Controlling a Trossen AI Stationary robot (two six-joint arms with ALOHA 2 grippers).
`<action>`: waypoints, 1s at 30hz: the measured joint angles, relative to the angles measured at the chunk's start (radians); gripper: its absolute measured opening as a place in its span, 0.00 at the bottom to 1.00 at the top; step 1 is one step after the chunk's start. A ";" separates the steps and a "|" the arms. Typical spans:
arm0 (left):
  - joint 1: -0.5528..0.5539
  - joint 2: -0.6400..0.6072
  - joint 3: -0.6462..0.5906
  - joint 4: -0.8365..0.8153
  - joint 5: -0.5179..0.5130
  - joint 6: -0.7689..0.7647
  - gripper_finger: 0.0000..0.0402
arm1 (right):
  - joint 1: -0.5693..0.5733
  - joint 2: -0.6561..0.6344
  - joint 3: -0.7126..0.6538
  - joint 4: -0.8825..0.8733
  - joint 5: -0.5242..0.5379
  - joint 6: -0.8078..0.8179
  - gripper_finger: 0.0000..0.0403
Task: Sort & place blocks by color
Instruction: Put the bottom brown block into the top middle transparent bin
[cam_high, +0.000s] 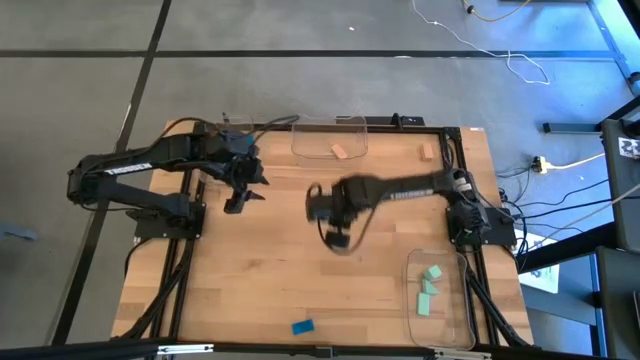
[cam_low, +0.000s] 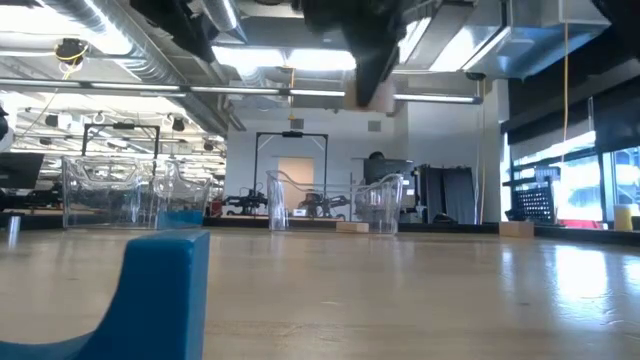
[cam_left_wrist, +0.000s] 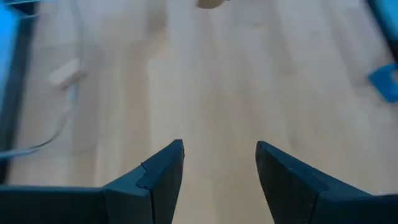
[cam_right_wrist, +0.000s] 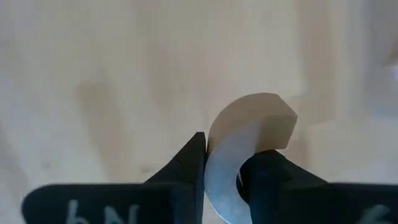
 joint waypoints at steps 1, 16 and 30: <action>0.000 -0.001 0.000 0.000 -0.020 0.000 0.48 | -0.034 0.000 0.003 0.002 0.002 -0.022 0.18; 0.115 0.001 0.000 0.009 -0.069 -0.037 0.48 | -0.551 0.000 -0.058 0.360 -0.056 -0.393 0.18; 0.244 0.001 0.000 0.009 -0.067 -0.064 0.48 | -0.757 0.000 -0.294 0.543 -0.136 -0.377 0.18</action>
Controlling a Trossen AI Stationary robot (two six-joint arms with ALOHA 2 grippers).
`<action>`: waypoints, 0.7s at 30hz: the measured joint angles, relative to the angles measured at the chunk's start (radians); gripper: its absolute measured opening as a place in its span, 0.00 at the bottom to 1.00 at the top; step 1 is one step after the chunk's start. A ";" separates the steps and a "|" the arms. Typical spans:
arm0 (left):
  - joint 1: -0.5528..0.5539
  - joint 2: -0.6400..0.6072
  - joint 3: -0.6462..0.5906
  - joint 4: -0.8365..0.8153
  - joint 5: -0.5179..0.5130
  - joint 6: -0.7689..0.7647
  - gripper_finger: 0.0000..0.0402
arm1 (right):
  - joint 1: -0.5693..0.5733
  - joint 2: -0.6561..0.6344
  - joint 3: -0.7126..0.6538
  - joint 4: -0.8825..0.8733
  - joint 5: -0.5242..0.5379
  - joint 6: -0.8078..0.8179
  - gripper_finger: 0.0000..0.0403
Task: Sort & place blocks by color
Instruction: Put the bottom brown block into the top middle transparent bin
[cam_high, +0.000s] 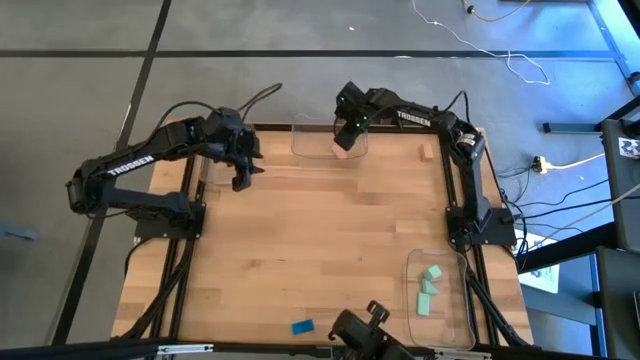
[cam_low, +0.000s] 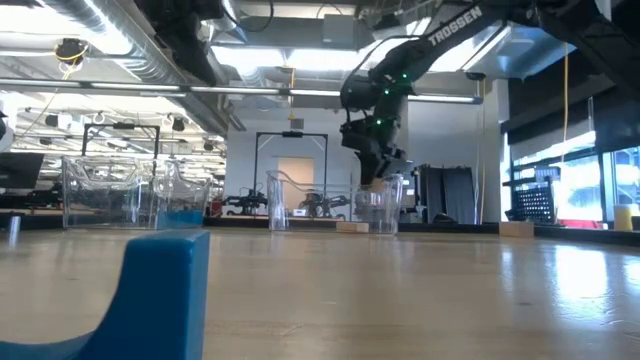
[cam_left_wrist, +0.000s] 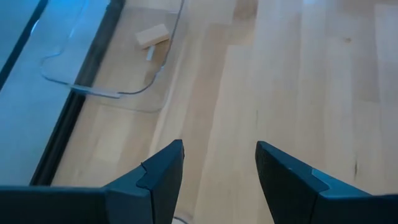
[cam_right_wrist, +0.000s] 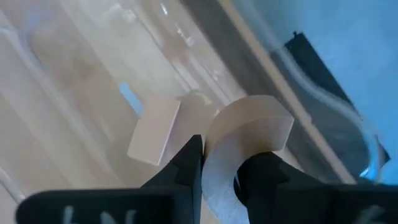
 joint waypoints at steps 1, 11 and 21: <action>0.008 0.000 0.000 0.000 0.000 0.000 0.48 | 0.000 0.000 -0.009 0.001 -0.001 0.003 0.18; 0.064 0.000 0.000 0.000 0.001 0.001 0.48 | 0.000 0.000 -0.073 0.058 -0.046 0.009 0.18; 0.070 0.000 0.000 0.000 0.005 0.002 0.48 | 0.001 0.004 -0.088 0.086 -0.046 0.014 0.24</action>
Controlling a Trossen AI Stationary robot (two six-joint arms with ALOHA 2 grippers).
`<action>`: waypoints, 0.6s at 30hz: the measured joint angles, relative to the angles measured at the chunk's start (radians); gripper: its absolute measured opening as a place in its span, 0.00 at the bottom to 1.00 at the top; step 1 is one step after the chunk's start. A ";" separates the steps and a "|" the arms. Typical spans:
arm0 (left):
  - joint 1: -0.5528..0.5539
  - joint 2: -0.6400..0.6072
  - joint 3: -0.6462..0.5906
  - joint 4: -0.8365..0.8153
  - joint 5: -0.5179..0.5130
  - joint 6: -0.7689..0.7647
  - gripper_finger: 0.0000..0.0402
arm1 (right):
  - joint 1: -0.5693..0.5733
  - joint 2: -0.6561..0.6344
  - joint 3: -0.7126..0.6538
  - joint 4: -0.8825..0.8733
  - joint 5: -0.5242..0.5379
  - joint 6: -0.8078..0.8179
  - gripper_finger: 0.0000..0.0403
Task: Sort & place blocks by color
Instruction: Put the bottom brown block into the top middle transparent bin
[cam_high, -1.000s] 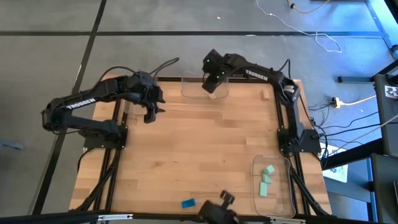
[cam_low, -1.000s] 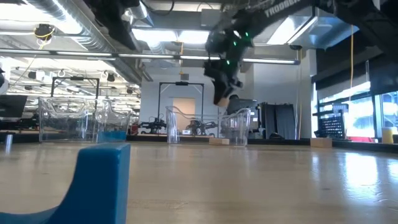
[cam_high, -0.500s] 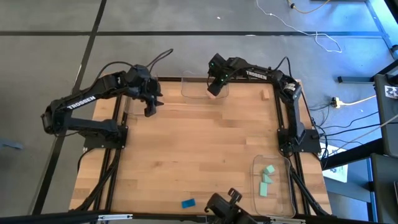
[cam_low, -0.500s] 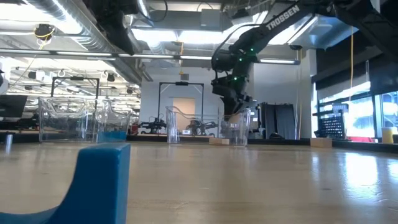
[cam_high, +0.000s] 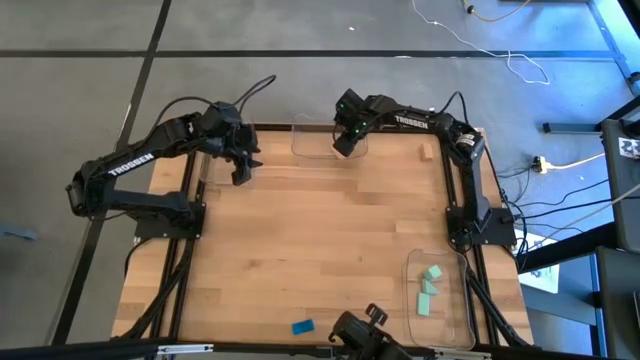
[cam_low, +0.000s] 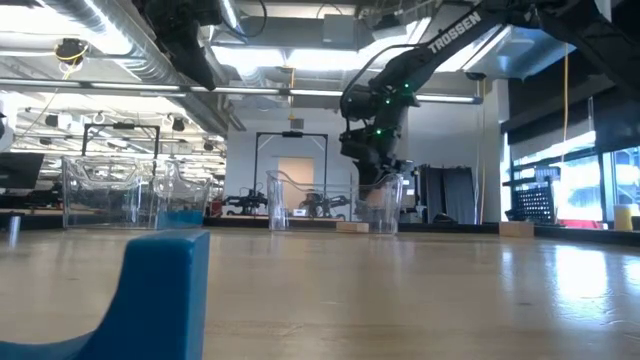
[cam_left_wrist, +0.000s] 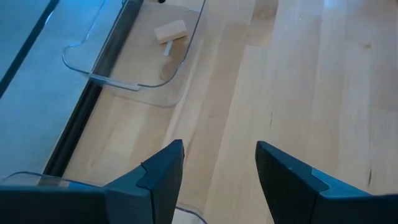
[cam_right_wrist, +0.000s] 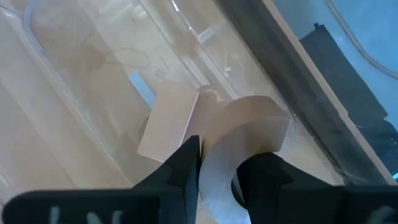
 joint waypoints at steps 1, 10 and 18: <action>0.000 0.000 0.000 0.000 0.000 0.000 0.48 | 0.000 0.000 0.000 0.003 0.000 0.002 0.23; 0.000 0.000 0.000 0.000 0.000 -0.007 0.48 | 0.000 0.000 0.000 0.023 -0.022 0.052 0.23; 0.000 0.000 0.000 -0.001 0.000 -0.020 0.48 | 0.000 0.001 0.000 0.025 -0.059 0.001 0.18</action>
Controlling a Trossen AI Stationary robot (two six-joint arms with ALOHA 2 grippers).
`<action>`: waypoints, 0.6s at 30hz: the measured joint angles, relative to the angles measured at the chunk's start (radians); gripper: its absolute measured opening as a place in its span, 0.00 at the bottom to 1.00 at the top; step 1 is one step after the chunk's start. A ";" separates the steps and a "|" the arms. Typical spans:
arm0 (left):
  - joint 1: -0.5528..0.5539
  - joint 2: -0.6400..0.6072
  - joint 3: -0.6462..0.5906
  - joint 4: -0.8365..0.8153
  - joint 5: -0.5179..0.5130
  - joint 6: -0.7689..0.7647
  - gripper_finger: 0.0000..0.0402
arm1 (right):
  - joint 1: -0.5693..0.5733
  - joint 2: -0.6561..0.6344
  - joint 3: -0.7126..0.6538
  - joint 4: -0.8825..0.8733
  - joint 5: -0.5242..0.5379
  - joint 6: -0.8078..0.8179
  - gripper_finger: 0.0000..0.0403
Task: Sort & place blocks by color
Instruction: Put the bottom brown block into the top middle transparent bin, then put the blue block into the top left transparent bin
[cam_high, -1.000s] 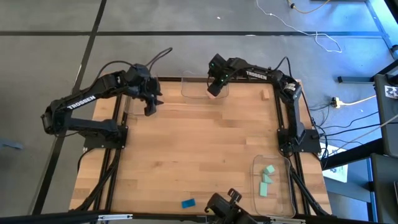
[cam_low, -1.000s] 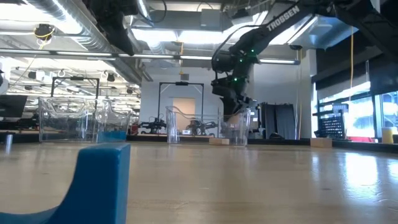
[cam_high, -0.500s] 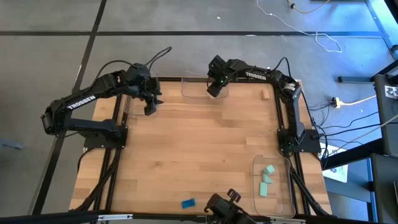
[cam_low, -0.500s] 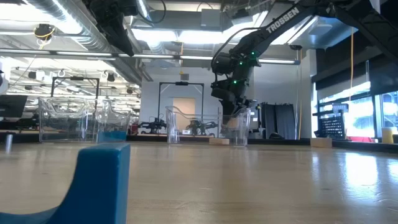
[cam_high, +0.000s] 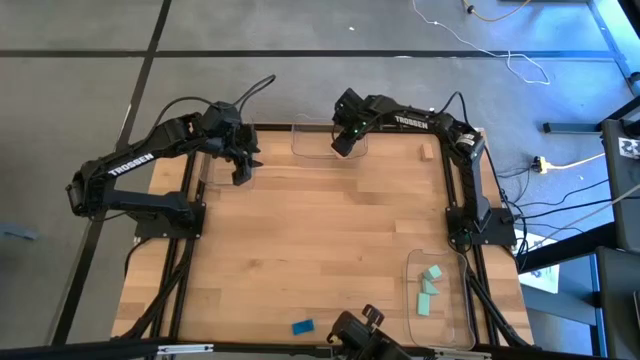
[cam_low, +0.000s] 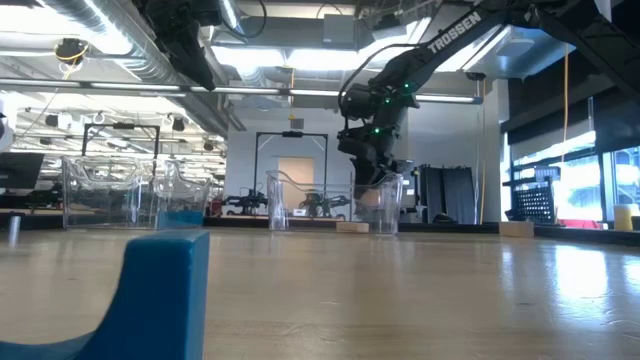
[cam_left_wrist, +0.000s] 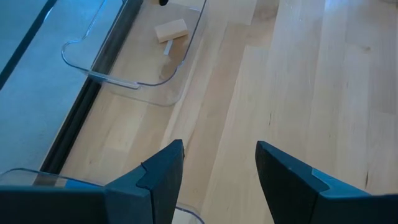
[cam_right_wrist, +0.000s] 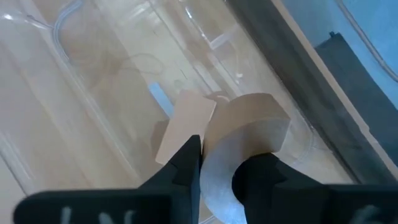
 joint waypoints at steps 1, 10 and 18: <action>0.000 0.000 0.000 0.000 0.000 0.000 0.48 | 0.000 0.000 0.000 0.000 0.000 -0.001 0.20; 0.000 0.000 0.000 0.000 0.000 -0.002 0.48 | 0.000 0.000 0.000 0.002 0.000 0.001 0.46; 0.000 0.000 0.000 -0.001 0.000 -0.001 0.48 | -0.017 0.002 0.110 -0.155 0.001 0.084 0.45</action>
